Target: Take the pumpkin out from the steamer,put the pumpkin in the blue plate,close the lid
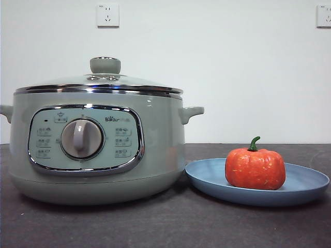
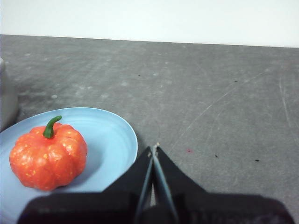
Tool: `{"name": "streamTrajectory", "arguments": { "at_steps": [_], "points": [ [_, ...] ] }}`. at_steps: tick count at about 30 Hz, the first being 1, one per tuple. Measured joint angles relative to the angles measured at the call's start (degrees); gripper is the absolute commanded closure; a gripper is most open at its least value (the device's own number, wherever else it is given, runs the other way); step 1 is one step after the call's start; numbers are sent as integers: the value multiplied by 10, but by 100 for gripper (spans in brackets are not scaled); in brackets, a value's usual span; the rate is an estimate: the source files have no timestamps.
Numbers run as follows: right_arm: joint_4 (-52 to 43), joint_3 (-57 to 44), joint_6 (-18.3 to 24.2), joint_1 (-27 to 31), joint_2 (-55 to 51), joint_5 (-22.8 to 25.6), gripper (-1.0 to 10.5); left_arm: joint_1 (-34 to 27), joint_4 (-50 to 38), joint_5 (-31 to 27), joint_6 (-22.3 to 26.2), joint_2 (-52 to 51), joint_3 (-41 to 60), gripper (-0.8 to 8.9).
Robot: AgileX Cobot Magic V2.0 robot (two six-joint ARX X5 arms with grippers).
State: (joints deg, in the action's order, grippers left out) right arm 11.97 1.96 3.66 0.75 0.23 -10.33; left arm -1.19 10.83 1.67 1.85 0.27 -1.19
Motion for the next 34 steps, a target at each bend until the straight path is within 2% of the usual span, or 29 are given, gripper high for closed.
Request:
{"name": "streamTrajectory", "arguments": {
  "at_steps": [34],
  "points": [
    [0,0,-9,0,0,0,963,0,0,0,0,0,0,817]
  ]
}}
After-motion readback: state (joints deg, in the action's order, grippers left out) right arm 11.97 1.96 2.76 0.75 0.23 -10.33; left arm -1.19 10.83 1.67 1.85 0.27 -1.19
